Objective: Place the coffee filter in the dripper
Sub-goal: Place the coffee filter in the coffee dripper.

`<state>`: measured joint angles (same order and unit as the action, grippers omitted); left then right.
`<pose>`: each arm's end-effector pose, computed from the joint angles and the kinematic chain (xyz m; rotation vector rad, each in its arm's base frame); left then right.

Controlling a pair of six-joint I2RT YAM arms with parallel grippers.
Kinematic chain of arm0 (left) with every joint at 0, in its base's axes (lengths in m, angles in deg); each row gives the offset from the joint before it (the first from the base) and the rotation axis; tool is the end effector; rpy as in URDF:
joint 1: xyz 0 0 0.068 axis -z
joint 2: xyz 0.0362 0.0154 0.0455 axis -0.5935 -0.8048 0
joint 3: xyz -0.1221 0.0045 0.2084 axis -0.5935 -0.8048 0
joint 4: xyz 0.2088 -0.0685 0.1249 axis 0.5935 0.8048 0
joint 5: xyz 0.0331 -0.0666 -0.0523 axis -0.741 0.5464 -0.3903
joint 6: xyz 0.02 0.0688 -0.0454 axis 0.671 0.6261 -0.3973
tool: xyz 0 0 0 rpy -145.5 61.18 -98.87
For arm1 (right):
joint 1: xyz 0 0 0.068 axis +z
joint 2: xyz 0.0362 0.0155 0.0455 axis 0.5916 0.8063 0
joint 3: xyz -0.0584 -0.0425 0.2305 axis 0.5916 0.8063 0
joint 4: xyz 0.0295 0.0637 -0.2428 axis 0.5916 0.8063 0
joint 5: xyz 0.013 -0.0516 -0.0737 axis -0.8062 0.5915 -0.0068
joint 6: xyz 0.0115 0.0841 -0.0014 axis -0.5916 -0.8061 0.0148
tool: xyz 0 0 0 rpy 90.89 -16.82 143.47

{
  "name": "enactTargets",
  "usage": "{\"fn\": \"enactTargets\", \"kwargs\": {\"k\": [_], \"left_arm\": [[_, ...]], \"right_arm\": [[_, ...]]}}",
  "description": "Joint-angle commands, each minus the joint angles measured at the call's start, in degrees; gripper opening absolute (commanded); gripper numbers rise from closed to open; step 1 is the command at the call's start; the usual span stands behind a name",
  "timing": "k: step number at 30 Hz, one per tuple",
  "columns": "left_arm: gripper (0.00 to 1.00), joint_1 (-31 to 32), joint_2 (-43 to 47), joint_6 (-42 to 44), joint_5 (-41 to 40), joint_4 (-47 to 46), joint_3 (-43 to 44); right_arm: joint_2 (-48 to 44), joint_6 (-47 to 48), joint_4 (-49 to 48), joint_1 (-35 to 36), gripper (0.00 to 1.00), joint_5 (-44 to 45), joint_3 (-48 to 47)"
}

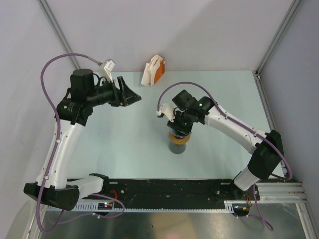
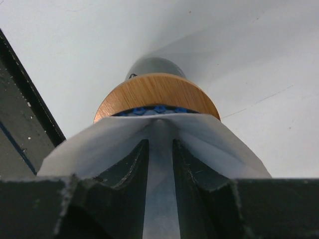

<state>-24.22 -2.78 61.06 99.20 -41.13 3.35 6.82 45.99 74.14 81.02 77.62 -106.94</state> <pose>0.2441 -0.0963 0.3957 0.2430 2.0489 -0.9739 0.2256 0.2446 0.2422 -1.6621 2.1182 0.3567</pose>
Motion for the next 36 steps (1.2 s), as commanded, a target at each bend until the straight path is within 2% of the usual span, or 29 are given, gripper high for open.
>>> {"fn": "enactTargets", "kwargs": {"k": [1, 9, 29, 36], "left_arm": [[0.71, -0.64, 1.08, -1.04, 0.66, -1.92, 0.24], [0.71, -0.66, 0.92, -0.88, 0.54, -2.15, -0.34], [0.75, -0.61, -0.65, 0.07, 2.89, -3.22, 0.41], [0.73, -0.15, -1.75, 2.72, 8.02, -4.12, -0.16]], "right_arm": [[-0.10, 0.39, -3.89, 0.79, 0.31, 1.72, 1.61], [-0.10, -0.03, -5.10, 1.40, 0.27, 2.52, 1.34], [-4.82, -2.33, 3.62, 2.40, 0.36, 3.25, -11.03], [-11.57, -3.59, 5.67, 1.34, 0.38, -0.86, -8.22]]}}
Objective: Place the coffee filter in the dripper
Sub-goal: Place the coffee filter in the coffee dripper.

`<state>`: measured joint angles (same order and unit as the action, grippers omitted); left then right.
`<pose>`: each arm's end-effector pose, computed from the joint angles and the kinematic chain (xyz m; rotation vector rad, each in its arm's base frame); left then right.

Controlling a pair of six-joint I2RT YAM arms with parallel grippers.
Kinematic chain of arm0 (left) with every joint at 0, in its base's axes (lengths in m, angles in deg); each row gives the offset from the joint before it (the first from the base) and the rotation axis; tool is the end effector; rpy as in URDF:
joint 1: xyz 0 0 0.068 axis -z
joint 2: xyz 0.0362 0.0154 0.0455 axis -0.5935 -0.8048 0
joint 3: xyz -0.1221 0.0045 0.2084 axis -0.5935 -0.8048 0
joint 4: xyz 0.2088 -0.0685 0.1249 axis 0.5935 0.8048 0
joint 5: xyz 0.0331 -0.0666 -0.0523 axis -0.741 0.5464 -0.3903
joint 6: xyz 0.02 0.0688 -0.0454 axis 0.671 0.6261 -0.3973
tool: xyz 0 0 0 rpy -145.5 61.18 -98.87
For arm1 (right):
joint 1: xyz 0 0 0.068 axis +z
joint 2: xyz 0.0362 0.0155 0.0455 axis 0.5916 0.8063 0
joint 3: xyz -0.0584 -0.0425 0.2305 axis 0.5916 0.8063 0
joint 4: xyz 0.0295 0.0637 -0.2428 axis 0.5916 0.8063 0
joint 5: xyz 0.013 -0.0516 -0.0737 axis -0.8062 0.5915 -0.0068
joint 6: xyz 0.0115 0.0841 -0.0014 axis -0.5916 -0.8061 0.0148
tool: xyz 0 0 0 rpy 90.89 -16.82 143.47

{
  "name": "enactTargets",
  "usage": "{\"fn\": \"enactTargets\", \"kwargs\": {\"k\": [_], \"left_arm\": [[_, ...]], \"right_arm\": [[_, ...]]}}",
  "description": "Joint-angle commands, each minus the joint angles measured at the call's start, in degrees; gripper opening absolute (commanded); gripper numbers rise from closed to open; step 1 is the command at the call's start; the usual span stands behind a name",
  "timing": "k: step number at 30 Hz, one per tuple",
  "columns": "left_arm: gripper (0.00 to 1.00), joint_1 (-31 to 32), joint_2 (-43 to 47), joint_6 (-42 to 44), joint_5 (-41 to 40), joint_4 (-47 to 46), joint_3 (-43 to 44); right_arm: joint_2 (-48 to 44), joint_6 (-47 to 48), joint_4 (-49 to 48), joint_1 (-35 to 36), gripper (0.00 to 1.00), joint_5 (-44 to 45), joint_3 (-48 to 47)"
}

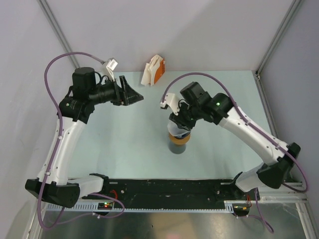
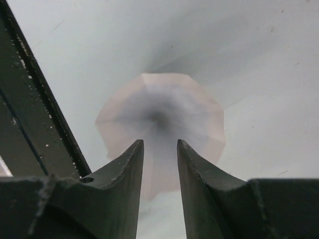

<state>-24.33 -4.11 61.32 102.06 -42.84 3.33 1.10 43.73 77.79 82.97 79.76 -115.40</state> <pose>0.2498 -0.1001 0.3945 0.2818 2.0363 -1.0190 0.2093 0.2399 0.3136 -1.5542 1.9765 0.3501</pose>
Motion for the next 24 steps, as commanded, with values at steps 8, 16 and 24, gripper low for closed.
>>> {"fn": "enactTargets", "kwargs": {"k": [8, 16, 24], "left_arm": [[0.66, 8.47, -0.66, 7.44, 4.56, -2.52, -4.00], [0.65, 11.63, -2.13, 7.61, 2.43, -2.80, -6.04], [0.86, 8.97, 0.77, 7.60, 3.61, -2.85, -5.72]], "right_arm": [[-7.99, -1.36, -0.76, -1.57, 0.38, -6.31, 7.74], [-7.62, -0.47, -1.11, -2.62, 0.36, -7.49, 10.13], [-11.28, -0.42, 0.53, -2.62, 0.52, -9.15, 5.10]]}}
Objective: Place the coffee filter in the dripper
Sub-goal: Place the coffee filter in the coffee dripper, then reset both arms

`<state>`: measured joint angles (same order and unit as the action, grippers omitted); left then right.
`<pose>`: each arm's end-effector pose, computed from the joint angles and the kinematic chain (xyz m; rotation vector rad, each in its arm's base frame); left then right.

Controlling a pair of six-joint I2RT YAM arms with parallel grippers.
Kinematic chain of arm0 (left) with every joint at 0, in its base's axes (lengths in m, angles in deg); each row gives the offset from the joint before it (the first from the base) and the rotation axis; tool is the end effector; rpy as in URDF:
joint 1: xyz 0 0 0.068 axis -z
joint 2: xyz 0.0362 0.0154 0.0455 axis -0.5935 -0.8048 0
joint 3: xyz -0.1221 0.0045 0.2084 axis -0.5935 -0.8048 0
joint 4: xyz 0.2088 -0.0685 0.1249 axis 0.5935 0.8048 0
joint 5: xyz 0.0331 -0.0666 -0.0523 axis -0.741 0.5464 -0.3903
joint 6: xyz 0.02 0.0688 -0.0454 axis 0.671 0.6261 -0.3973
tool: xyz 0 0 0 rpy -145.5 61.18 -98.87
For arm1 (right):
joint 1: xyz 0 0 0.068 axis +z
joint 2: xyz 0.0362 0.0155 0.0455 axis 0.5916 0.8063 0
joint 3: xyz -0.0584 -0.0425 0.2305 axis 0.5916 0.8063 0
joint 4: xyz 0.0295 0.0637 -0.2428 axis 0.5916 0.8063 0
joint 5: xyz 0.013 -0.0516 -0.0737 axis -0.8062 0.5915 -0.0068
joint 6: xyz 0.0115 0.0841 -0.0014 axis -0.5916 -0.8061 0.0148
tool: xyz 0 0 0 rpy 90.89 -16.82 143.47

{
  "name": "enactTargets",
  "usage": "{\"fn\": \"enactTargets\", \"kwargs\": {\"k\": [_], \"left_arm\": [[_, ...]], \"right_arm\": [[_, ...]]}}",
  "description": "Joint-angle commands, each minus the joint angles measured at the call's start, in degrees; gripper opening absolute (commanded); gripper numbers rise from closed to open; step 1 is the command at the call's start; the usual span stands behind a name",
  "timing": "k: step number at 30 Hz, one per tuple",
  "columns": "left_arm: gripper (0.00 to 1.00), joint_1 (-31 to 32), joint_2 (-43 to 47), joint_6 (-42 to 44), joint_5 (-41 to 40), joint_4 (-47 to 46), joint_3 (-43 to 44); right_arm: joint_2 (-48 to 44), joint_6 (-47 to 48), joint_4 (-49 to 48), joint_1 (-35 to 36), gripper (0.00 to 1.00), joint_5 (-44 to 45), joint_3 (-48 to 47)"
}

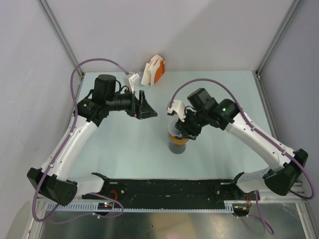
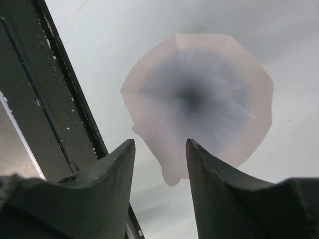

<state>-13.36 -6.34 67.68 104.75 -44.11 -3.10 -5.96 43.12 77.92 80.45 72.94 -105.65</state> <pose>0.2383 -0.1539 0.3508 0.5939 2.1110 -1.1275 0.1911 0.2148 0.2964 -1.5598 2.0296 0.4840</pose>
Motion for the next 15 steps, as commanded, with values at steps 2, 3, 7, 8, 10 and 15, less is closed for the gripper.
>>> {"fn": "enactTargets", "kwargs": {"k": [2, 3, 7, 8, 10, 15], "left_arm": [[0.96, -4.08, 4.05, 1.46, 1.02, -1.57, 1.03], [0.98, -5.61, 4.63, 1.59, 1.09, -1.52, 1.32], [0.99, -12.47, 6.23, 1.48, 1.52, -1.52, 3.02], [1.00, -14.33, 6.51, 1.07, 1.30, -1.50, 3.33], [1.00, -19.09, 6.34, 1.05, 1.20, -0.84, 4.35], [1.00, -25.65, 5.69, 9.17, -9.17, 5.36, 7.23]], "right_arm": [[-6.68, 0.30, 0.52, -0.54, 0.61, -3.26, -4.70], [-8.46, 0.16, 0.34, -1.09, 0.65, -4.03, -4.53], [-16.18, -3.25, -3.27, -7.28, 0.84, -8.94, -2.54], [-18.30, -4.91, -5.16, -9.56, 0.87, -10.87, -1.69], [-21.52, -7.72, -8.58, -16.35, 0.90, -13.00, -0.18], [-27.03, -13.59, -13.69, -33.20, 0.94, -15.88, 5.78]]}}
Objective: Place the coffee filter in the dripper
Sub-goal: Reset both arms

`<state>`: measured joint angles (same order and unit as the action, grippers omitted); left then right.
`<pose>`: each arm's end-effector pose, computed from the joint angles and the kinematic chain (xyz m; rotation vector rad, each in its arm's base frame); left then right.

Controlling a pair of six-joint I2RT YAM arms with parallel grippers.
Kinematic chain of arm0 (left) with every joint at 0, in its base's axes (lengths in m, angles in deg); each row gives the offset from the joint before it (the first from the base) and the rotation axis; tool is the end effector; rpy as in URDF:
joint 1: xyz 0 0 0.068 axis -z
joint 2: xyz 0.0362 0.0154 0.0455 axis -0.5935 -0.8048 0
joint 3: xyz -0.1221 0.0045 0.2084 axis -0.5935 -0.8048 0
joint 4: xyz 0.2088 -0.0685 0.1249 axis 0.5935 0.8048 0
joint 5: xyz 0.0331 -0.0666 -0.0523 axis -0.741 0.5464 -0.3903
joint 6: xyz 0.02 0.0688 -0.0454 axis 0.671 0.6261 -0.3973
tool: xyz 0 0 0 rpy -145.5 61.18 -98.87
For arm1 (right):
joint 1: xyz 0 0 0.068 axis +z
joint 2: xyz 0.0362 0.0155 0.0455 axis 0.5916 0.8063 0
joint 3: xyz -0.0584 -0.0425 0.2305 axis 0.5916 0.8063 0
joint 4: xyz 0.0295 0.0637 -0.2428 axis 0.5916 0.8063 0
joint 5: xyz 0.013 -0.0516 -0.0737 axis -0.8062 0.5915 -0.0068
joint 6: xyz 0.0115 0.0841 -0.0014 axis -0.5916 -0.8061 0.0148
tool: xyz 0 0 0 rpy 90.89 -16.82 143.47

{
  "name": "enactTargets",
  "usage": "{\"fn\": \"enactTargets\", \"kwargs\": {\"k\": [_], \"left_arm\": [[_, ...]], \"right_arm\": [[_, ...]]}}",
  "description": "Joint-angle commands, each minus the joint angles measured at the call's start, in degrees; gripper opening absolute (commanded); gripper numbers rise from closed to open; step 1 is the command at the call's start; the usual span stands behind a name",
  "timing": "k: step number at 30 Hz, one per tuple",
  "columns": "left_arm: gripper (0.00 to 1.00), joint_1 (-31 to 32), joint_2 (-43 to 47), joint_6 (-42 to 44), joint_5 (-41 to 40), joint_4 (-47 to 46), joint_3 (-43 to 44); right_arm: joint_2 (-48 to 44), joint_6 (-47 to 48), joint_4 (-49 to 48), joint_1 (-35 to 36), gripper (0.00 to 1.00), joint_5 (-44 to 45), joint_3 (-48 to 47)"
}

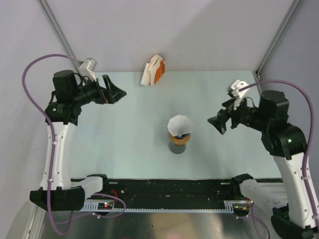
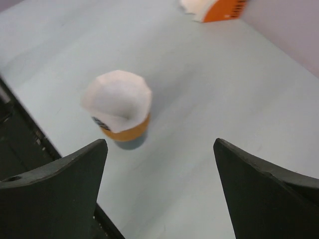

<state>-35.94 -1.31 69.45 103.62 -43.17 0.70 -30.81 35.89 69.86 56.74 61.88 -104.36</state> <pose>0.2534 -0.0493 0.3923 0.2351 1.9738 -0.8280 0.1680 0.0992 0.4049 -0.9430 1.7385 0.4936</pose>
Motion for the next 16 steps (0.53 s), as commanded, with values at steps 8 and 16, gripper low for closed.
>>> {"fn": "enactTargets", "kwargs": {"k": [8, 16], "left_arm": [[1.00, -3.49, 2.33, 15.53, -23.17, 8.18, -6.43], [1.00, -3.13, 5.38, 15.87, -30.35, 6.26, -13.78]], "right_arm": [[-1.27, -9.18, -12.04, -32.96, 0.99, -12.45, 19.62], [1.38, -10.09, -17.91, -31.46, 1.00, -10.93, 25.56]]}}
